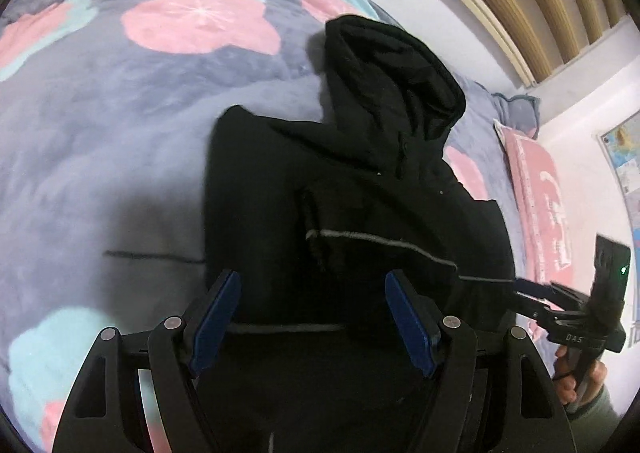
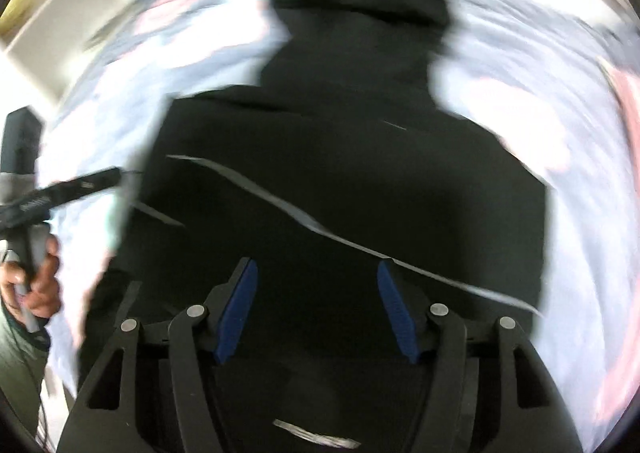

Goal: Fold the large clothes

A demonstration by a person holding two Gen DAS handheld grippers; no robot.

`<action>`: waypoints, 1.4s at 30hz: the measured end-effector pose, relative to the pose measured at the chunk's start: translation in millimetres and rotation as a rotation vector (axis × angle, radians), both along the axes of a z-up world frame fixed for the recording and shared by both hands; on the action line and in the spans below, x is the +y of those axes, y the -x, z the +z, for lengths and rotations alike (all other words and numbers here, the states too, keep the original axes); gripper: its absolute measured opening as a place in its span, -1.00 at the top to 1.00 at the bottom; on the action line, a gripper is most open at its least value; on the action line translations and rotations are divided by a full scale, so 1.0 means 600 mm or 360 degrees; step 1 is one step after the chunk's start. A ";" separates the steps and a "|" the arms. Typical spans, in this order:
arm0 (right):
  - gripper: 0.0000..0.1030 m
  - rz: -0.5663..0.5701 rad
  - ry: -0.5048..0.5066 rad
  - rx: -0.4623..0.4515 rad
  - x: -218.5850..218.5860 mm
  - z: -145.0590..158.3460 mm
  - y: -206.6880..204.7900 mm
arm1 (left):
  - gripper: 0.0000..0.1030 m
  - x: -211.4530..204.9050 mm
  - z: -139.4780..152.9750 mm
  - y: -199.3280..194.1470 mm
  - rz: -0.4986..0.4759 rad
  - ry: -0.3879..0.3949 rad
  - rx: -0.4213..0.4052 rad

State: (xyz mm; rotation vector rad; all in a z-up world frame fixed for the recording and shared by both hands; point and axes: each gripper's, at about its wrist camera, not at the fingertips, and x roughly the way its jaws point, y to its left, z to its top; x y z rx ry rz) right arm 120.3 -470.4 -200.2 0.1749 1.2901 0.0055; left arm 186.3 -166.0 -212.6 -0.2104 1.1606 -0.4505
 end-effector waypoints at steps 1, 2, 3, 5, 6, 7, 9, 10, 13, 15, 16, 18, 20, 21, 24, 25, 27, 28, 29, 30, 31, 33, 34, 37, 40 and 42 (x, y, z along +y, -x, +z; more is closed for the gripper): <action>-0.26 -0.0055 0.0011 0.0018 -0.021 -0.004 0.006 | -0.47 -0.012 -0.010 -0.009 -0.0010 -0.0033 0.0018; -0.26 -0.0110 0.0015 0.0031 -0.037 -0.008 0.008 | -0.47 -0.026 -0.025 -0.020 -0.0016 -0.0070 0.0049; -0.26 -0.0164 0.0014 0.0036 -0.056 -0.010 0.013 | -0.47 -0.035 -0.035 -0.027 -0.0017 -0.0072 0.0066; -0.26 -0.0244 0.0029 0.0056 -0.081 -0.018 0.017 | -0.47 -0.053 -0.051 -0.038 -0.0039 -0.0048 0.0077; -0.26 -0.0261 0.0046 0.0067 -0.086 -0.023 0.017 | -0.46 -0.068 -0.061 -0.044 -0.0062 -0.0049 0.0072; -0.26 -0.0282 0.0067 0.0074 -0.087 -0.028 0.014 | -0.16 -0.078 -0.068 -0.049 -0.0073 -0.0057 0.0078; -0.26 -0.0301 0.0074 0.0059 -0.087 -0.034 0.010 | 0.61 -0.099 -0.085 -0.056 -0.0095 -0.0111 0.0127; -0.26 -0.0309 0.0083 0.0047 -0.085 -0.041 0.006 | 0.64 -0.104 -0.082 -0.055 -0.0084 -0.0133 0.0104; -0.26 -0.0355 0.0112 0.0020 -0.094 -0.033 0.000 | 0.68 -0.088 -0.034 -0.033 -0.0049 -0.0035 -0.0009; -0.26 -0.0368 0.0111 0.0000 -0.100 -0.032 -0.004 | 0.68 -0.051 0.018 -0.009 0.0020 0.0032 -0.0088; -0.26 -0.0367 0.0113 -0.0001 -0.098 -0.036 -0.008 | 0.68 -0.032 0.034 0.001 0.0050 0.0047 -0.0106; -0.26 -0.0360 0.0093 0.0018 -0.097 -0.045 -0.012 | 0.67 0.012 0.044 0.017 0.0115 0.0061 -0.0075; -0.26 -0.0354 0.0053 0.0059 -0.089 -0.072 -0.022 | 0.66 0.039 0.013 0.021 0.0151 -0.0026 0.0026; -0.26 -0.0354 0.0043 0.0081 -0.085 -0.090 -0.026 | 0.60 0.045 -0.014 0.019 0.0172 -0.0065 0.0106; -0.35 -0.0309 0.0207 0.0203 -0.064 -0.153 -0.042 | 0.46 0.041 -0.096 0.011 0.0196 -0.0104 0.0267; -0.36 -0.0296 0.0257 0.0210 -0.057 -0.167 -0.046 | 0.43 0.034 -0.105 0.009 0.0183 -0.0118 0.0240; -0.39 -0.0297 0.0286 0.0192 -0.054 -0.173 -0.050 | 0.43 0.023 -0.102 0.005 0.0170 -0.0147 0.0236; -0.39 -0.0297 0.0285 0.0202 -0.055 -0.173 -0.053 | 0.43 0.022 -0.094 0.003 0.0163 -0.0146 0.0242; -0.39 -0.0297 0.0273 0.0213 -0.057 -0.171 -0.054 | 0.42 0.025 -0.076 0.005 0.0152 -0.0134 0.0227; -0.39 -0.0295 0.0244 0.0226 -0.061 -0.165 -0.055 | 0.40 0.031 -0.063 0.006 0.0146 -0.0126 0.0199; -0.39 -0.0292 0.0225 0.0225 -0.062 -0.158 -0.055 | 0.34 0.039 -0.048 0.014 0.0136 -0.0124 0.0158; -0.40 -0.0276 0.0164 0.0165 -0.063 -0.123 -0.044 | 0.27 0.052 -0.001 0.030 0.0131 -0.0157 0.0033; -0.40 -0.0264 0.0135 0.0122 -0.062 -0.103 -0.035 | 0.15 0.061 0.027 0.040 0.0145 -0.0176 -0.0038; -0.40 -0.0190 0.0095 -0.0002 -0.045 -0.048 -0.003 | -0.06 0.073 0.076 0.046 0.0159 -0.0086 -0.0142; -0.40 -0.0111 0.0135 -0.0011 -0.016 -0.040 0.018 | -0.07 0.037 0.087 0.046 0.0048 -0.0033 -0.0164; -0.40 -0.0084 0.0146 0.0020 -0.005 -0.059 0.019 | -0.07 -0.013 0.058 0.037 -0.0066 -0.0007 -0.0097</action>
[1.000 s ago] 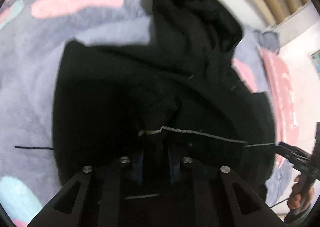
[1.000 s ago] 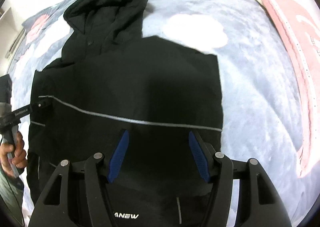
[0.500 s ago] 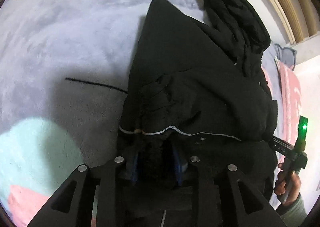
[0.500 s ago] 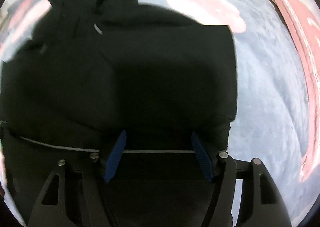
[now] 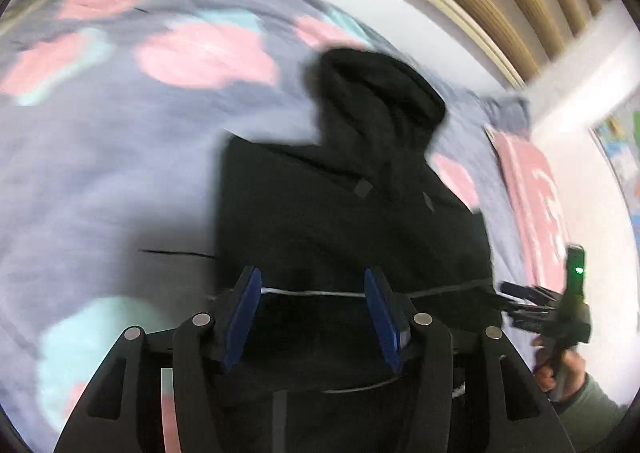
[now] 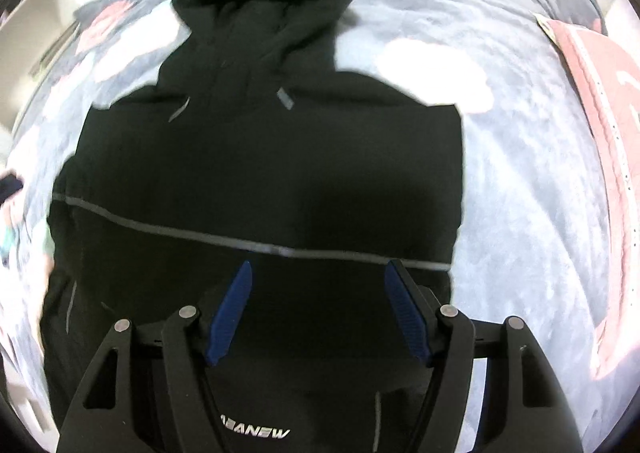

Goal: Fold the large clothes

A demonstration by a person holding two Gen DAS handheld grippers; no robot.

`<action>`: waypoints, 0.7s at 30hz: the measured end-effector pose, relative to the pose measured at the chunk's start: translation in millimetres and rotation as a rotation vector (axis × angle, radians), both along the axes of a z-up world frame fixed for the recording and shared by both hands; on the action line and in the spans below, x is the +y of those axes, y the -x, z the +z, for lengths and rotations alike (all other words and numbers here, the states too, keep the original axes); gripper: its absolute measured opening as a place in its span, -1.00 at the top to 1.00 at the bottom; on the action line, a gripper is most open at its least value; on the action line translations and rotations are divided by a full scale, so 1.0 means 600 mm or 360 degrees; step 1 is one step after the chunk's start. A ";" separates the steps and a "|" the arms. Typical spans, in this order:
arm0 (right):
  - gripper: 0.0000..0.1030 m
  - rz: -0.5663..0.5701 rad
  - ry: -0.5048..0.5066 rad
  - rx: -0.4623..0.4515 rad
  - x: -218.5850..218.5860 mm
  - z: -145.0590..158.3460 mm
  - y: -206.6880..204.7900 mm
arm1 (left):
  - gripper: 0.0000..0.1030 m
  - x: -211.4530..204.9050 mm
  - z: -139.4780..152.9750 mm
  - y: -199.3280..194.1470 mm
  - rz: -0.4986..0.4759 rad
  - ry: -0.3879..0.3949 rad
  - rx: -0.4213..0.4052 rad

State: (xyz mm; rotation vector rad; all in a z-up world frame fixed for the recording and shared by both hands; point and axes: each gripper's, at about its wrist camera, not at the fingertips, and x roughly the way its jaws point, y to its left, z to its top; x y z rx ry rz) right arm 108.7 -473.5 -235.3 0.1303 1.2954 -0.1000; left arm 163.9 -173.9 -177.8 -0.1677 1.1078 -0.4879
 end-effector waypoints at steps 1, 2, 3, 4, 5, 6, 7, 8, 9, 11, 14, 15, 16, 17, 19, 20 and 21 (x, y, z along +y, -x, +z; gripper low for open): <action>-0.40 0.0003 0.0026 0.0041 0.006 -0.016 -0.002 | -0.07 -0.031 -0.025 -0.005 -0.0056 -0.0037 0.0038; -0.40 0.0001 0.0062 0.0084 0.015 -0.033 -0.001 | -0.07 -0.051 -0.051 -0.004 -0.0091 -0.0094 0.0071; -0.39 -0.0006 0.0102 0.0129 0.018 -0.053 -0.002 | -0.07 -0.067 -0.079 -0.011 -0.0104 -0.0179 0.0112; -0.39 -0.0010 0.0125 0.0150 0.018 -0.070 -0.002 | -0.06 -0.080 -0.122 -0.020 -0.0098 -0.0307 0.0194; -0.39 -0.0010 0.0115 0.0154 0.015 -0.081 0.007 | -0.06 -0.086 -0.148 -0.027 -0.0091 -0.0339 0.0244; -0.39 -0.0007 0.0101 0.0171 0.014 -0.088 0.007 | -0.06 -0.083 -0.162 -0.032 -0.0072 -0.0317 0.0253; -0.39 -0.0003 0.0096 0.0184 0.012 -0.088 0.005 | -0.06 -0.082 -0.158 -0.035 -0.0066 -0.0298 0.0252; -0.39 0.0004 0.0089 0.0201 0.011 -0.086 0.002 | -0.06 -0.082 -0.148 -0.038 -0.0086 -0.0296 0.0268; -0.39 0.0011 0.0070 0.0222 0.008 -0.081 -0.002 | -0.06 -0.080 -0.130 -0.038 -0.0126 -0.0277 0.0262; -0.38 0.0007 -0.0021 0.0241 -0.003 -0.059 -0.010 | -0.06 -0.073 -0.083 -0.034 -0.0226 -0.0141 0.0207; -0.38 -0.0008 -0.0170 0.0095 -0.029 0.008 -0.030 | -0.07 -0.061 -0.001 -0.047 -0.0292 -0.0038 0.0040; -0.38 -0.0014 -0.0170 0.0024 -0.039 0.033 -0.046 | -0.07 -0.064 0.025 -0.068 -0.0276 -0.0057 -0.0020; -0.38 -0.0025 -0.0156 -0.0038 -0.048 0.053 -0.064 | -0.07 -0.063 0.042 -0.086 -0.0261 -0.0073 -0.0062; -0.38 -0.0036 -0.0146 -0.0097 -0.058 0.072 -0.090 | -0.07 -0.065 0.060 -0.119 -0.0227 -0.0077 -0.0122; -0.38 -0.0078 -0.0126 -0.0199 -0.080 0.096 -0.142 | -0.07 -0.074 0.074 -0.182 -0.0138 -0.0075 -0.0187; -0.38 -0.0115 -0.0103 -0.0247 -0.095 0.103 -0.173 | -0.07 -0.088 0.079 -0.222 -0.0085 -0.0073 -0.0219; -0.38 -0.0151 -0.0098 -0.0292 -0.113 0.104 -0.212 | -0.07 -0.089 0.079 -0.248 -0.0048 -0.0057 -0.0232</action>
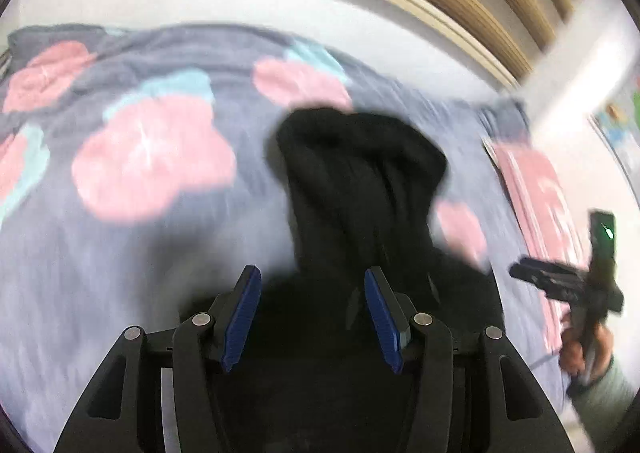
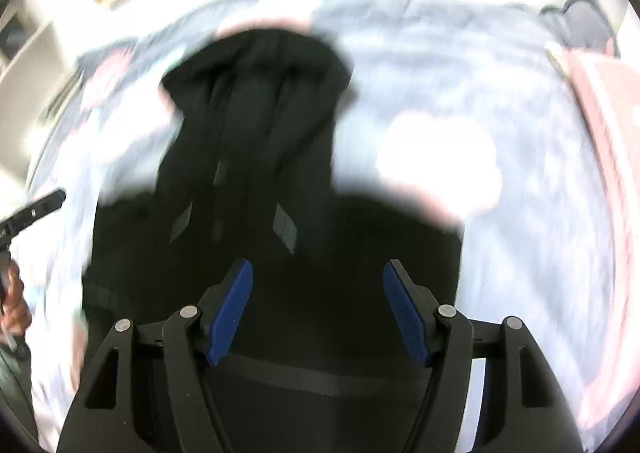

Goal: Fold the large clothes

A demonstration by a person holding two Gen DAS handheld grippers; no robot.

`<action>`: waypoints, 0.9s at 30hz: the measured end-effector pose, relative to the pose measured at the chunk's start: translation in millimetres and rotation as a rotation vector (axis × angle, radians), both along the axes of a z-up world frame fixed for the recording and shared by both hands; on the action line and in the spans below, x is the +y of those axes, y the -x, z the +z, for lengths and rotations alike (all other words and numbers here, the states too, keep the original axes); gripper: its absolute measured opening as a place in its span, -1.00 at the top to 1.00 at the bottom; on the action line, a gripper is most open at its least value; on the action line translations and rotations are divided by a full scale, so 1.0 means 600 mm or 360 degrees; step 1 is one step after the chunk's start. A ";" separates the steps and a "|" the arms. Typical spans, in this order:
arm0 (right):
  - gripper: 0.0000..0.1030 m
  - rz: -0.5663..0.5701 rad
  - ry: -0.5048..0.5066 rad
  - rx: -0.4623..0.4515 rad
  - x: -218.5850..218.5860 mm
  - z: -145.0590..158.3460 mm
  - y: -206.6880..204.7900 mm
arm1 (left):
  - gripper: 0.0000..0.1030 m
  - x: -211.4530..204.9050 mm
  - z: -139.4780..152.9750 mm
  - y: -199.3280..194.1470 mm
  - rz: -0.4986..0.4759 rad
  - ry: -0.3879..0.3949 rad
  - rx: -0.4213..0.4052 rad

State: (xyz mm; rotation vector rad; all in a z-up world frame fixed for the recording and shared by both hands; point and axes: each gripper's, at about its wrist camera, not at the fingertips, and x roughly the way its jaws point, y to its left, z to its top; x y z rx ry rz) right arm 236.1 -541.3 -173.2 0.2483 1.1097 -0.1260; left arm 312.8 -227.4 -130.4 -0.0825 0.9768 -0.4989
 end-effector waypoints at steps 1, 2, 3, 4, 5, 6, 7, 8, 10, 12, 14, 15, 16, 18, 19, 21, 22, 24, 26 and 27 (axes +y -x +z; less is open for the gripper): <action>-0.38 -0.0028 -0.0003 -0.0025 0.001 0.007 -0.021 | -0.07 -0.006 -0.001 -0.031 0.0032 0.0024 0.0002; -0.38 -0.0078 -0.0018 -0.0055 -0.012 0.007 -0.052 | -0.07 -0.016 -0.004 -0.065 0.0049 0.0063 0.0016; -0.38 -0.0104 -0.0041 -0.0064 -0.025 0.003 -0.069 | -0.07 -0.027 -0.009 -0.089 0.0054 0.0088 0.0024; -0.38 -0.0130 -0.0078 -0.0065 -0.037 -0.004 -0.092 | -0.07 -0.038 -0.016 -0.110 0.0055 0.0089 0.0031; -0.38 -0.0154 -0.0117 -0.0064 -0.047 -0.013 -0.117 | -0.07 -0.056 -0.026 -0.135 0.0053 0.0064 0.0037; -0.38 -0.0164 -0.0133 -0.0061 -0.055 -0.025 -0.132 | -0.07 -0.066 -0.034 -0.148 0.0042 0.0050 0.0041; -0.38 -0.0180 -0.0144 -0.0049 -0.062 -0.035 -0.150 | -0.07 -0.074 -0.042 -0.161 0.0028 0.0023 0.0049; -0.38 -0.0185 -0.0150 -0.0036 -0.063 -0.044 -0.162 | -0.07 -0.095 -0.060 -0.180 0.0016 -0.0039 0.0065; -0.38 -0.0183 -0.0177 0.0000 -0.068 -0.068 -0.184 | -0.07 -0.116 -0.086 -0.202 -0.0011 -0.0093 0.0086; -0.38 -0.0178 -0.0188 0.0046 -0.066 -0.092 -0.211 | -0.07 -0.131 -0.111 -0.218 0.0029 -0.0176 0.0092; -0.15 -0.0166 -0.0145 0.0127 -0.056 -0.128 -0.252 | -0.06 -0.141 -0.134 -0.244 0.0108 -0.0274 0.0087; 0.82 -0.0157 -0.0114 0.0160 -0.056 -0.141 -0.262 | 0.20 -0.139 -0.143 -0.261 0.0193 -0.0370 0.0066; 0.89 -0.0169 -0.0096 0.0179 -0.060 -0.147 -0.268 | 0.40 -0.122 -0.138 -0.272 0.0261 -0.0361 0.0029; 0.91 -0.0288 -0.0254 0.0032 -0.096 -0.118 -0.245 | 0.39 -0.070 -0.118 -0.280 0.0308 -0.0026 0.0105; 0.91 -0.0319 -0.0325 -0.0025 -0.109 -0.108 -0.233 | 0.37 -0.045 -0.110 -0.278 0.0311 0.0131 0.0142; 0.91 -0.0297 -0.0391 -0.0161 -0.110 -0.079 -0.195 | 0.35 -0.016 -0.092 -0.252 0.0268 0.0311 0.0159; 0.92 -0.0265 -0.0314 -0.0184 -0.099 -0.072 -0.183 | 0.33 -0.012 -0.089 -0.238 0.0250 0.0321 0.0155; 0.92 -0.0217 -0.0172 -0.0143 -0.077 -0.087 -0.174 | 0.21 -0.003 -0.111 -0.222 0.0220 0.0275 0.0203; 0.92 -0.0209 -0.0219 -0.0034 -0.079 -0.133 -0.183 | 0.02 0.002 -0.177 -0.235 0.0248 0.0071 0.0350; 0.91 -0.0198 -0.0269 0.0060 -0.083 -0.170 -0.192 | -0.01 0.004 -0.213 -0.243 0.0248 -0.0007 0.0444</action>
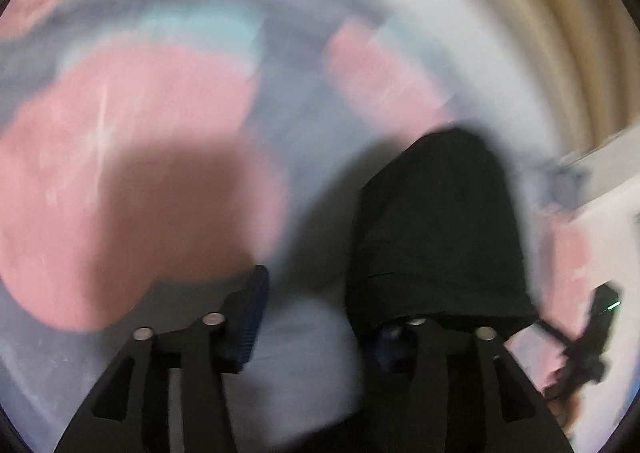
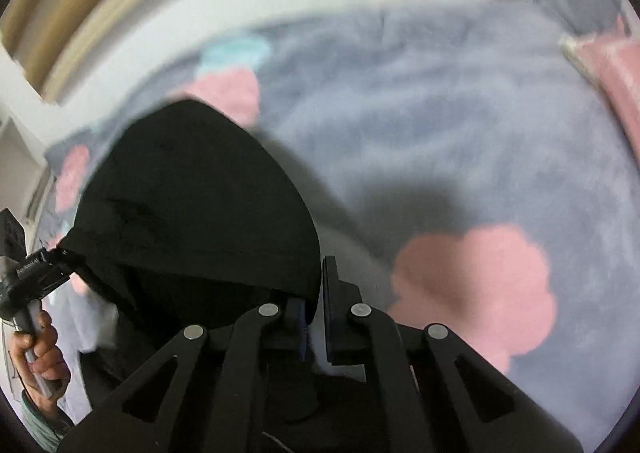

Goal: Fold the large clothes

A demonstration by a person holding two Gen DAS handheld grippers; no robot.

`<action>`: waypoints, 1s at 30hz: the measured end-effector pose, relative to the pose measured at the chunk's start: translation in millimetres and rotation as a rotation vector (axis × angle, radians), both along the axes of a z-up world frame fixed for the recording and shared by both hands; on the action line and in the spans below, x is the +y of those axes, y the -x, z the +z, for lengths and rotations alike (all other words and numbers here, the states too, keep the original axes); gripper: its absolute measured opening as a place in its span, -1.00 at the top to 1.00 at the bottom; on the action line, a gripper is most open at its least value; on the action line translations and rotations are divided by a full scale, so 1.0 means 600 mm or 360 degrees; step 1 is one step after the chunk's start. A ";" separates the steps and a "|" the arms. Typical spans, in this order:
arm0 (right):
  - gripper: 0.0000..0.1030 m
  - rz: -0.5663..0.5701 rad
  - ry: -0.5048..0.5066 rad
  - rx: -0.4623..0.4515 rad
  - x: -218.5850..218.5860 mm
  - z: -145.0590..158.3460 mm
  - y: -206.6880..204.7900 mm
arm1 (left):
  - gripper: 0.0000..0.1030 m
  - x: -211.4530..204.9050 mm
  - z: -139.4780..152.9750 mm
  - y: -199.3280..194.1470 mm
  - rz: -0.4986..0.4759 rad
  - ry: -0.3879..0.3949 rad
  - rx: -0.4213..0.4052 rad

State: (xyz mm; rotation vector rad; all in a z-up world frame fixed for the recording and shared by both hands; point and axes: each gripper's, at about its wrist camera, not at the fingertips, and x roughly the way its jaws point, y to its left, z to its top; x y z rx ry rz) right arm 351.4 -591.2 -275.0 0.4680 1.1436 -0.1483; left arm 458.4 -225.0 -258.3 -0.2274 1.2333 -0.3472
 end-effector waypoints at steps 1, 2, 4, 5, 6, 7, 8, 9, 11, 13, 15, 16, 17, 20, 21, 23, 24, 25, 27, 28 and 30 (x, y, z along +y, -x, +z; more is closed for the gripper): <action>0.90 0.0030 -0.0040 0.0105 -0.001 -0.039 -0.010 | -0.01 0.000 -0.028 -0.003 -0.0041 -0.0019 0.0043; 0.82 0.0058 -0.0074 0.0175 -0.001 -0.068 -0.016 | -0.03 -0.002 -0.027 0.003 -0.0092 -0.0020 -0.0039; 0.75 0.0076 -0.0111 0.0172 -0.004 -0.083 -0.014 | -0.03 -0.002 -0.011 0.014 -0.0151 -0.0012 -0.0096; 0.67 0.0081 -0.0131 0.0147 -0.009 -0.074 -0.009 | -0.03 0.000 0.002 0.022 -0.0176 -0.0001 -0.0110; 0.55 0.0088 -0.0144 0.0126 -0.013 -0.061 -0.003 | -0.03 0.006 0.022 0.036 -0.0212 0.0014 -0.0156; 0.51 0.0098 -0.0142 0.0106 -0.016 -0.050 0.003 | -0.03 0.012 0.039 0.049 -0.0242 0.0008 -0.0200; 0.39 0.0119 -0.0134 0.0074 -0.019 -0.035 0.013 | -0.03 0.022 0.061 0.070 -0.0289 -0.0008 -0.0244; 0.21 0.0145 -0.0128 0.0036 -0.022 -0.016 0.026 | -0.03 0.031 0.076 0.084 -0.0325 -0.0006 -0.0270; 0.04 0.0182 -0.0128 -0.0029 -0.027 0.019 0.050 | -0.03 0.050 0.107 0.106 -0.0341 -0.0005 -0.0336; -0.01 0.0220 -0.0131 -0.0130 -0.029 0.064 0.067 | -0.03 0.061 0.142 0.105 -0.0306 -0.0003 -0.0417; -0.01 0.0238 -0.0088 -0.0234 -0.025 0.107 0.060 | -0.04 0.048 0.185 0.103 -0.0299 0.0024 -0.0511; -0.02 0.0239 -0.0078 -0.0274 -0.021 0.122 0.051 | -0.04 0.031 0.200 0.097 -0.0310 0.0055 -0.0547; -0.08 0.0245 -0.0080 -0.0306 -0.014 0.132 0.045 | -0.05 0.011 0.212 0.091 -0.0335 0.0081 -0.0571; -0.31 0.0283 -0.0031 -0.0329 0.012 0.133 -0.009 | -0.05 -0.052 0.199 0.054 -0.0381 0.0084 -0.0555; -0.31 0.0308 -0.0014 -0.0291 0.021 0.116 -0.027 | -0.05 -0.066 0.183 0.043 -0.0391 0.0098 -0.0511; -0.31 0.0348 0.0003 -0.0202 0.035 0.066 -0.062 | -0.05 -0.086 0.131 0.020 -0.0382 0.0120 -0.0385; -0.31 0.0369 0.0011 -0.0139 0.045 0.033 -0.072 | -0.05 -0.090 0.094 0.010 -0.0377 0.0113 -0.0304; -0.31 0.0400 -0.0005 -0.0087 0.051 0.000 -0.077 | -0.05 -0.093 0.060 0.005 -0.0371 0.0099 -0.0238; -0.31 0.0453 -0.0059 0.0000 0.061 -0.066 -0.073 | -0.04 -0.094 -0.002 0.002 -0.0350 0.0069 -0.0145; -0.30 0.0462 -0.0057 0.0013 0.067 -0.084 -0.069 | -0.04 -0.095 -0.013 0.006 -0.0345 0.0092 -0.0169; -0.29 0.0454 -0.0014 -0.0021 0.072 -0.101 -0.060 | -0.04 -0.097 -0.012 0.011 -0.0356 0.0083 -0.0209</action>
